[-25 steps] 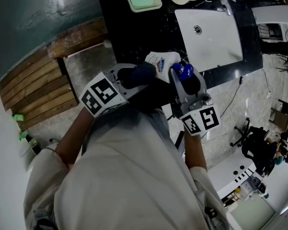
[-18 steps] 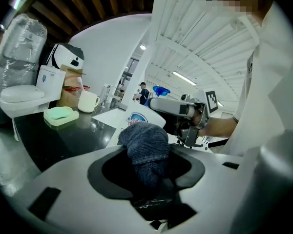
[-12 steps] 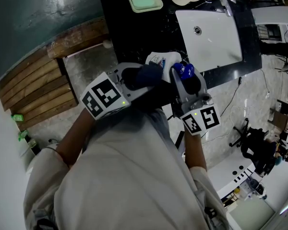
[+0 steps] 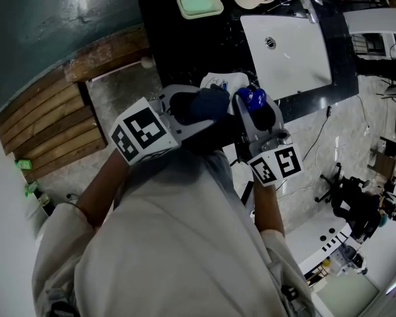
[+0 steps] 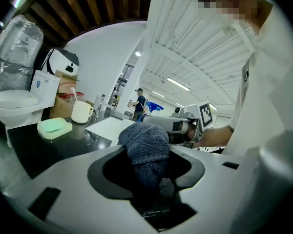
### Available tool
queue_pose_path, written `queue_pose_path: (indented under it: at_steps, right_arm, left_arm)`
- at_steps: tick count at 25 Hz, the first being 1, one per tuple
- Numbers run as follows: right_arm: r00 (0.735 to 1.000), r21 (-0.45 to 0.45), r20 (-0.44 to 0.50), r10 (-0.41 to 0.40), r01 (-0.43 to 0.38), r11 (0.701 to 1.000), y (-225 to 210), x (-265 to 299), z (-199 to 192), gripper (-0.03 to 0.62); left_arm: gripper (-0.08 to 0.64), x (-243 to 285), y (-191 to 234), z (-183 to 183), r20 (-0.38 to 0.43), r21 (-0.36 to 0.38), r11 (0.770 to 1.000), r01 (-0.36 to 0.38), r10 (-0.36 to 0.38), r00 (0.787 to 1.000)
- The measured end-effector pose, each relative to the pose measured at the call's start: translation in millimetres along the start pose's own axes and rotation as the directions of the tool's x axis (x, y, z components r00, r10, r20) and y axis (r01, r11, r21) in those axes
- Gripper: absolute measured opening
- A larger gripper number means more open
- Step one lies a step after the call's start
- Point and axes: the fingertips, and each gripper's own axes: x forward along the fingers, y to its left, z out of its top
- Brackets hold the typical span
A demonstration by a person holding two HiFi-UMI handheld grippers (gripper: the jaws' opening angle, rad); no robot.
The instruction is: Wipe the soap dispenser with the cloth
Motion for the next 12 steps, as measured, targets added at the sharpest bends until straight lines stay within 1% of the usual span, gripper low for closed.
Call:
queue_pose_path:
  at_steps: [3, 7, 12]
  right_arm:
    - [1.000, 0.003, 0.002, -0.001, 0.001, 1.000, 0, 0, 0, 0.138]
    - [1.000, 0.005, 0.004, -0.001, 0.001, 1.000, 0, 0, -1, 0.138]
    - [1.000, -0.008, 0.003, 0.010, -0.010, 1.000, 4, 1, 0, 0.138]
  left_arm:
    - [0.179, 0, -1, 5, 0.014, 0.009, 1.000, 0.003, -0.003, 1.000]
    - [0.179, 0, 1, 8, 0.009, 0.038, 0.999, 0.007, -0.008, 1.000]
    - [0.179, -2, 10, 21, 0.027, 0.055, 0.998, -0.002, 0.000, 1.000]
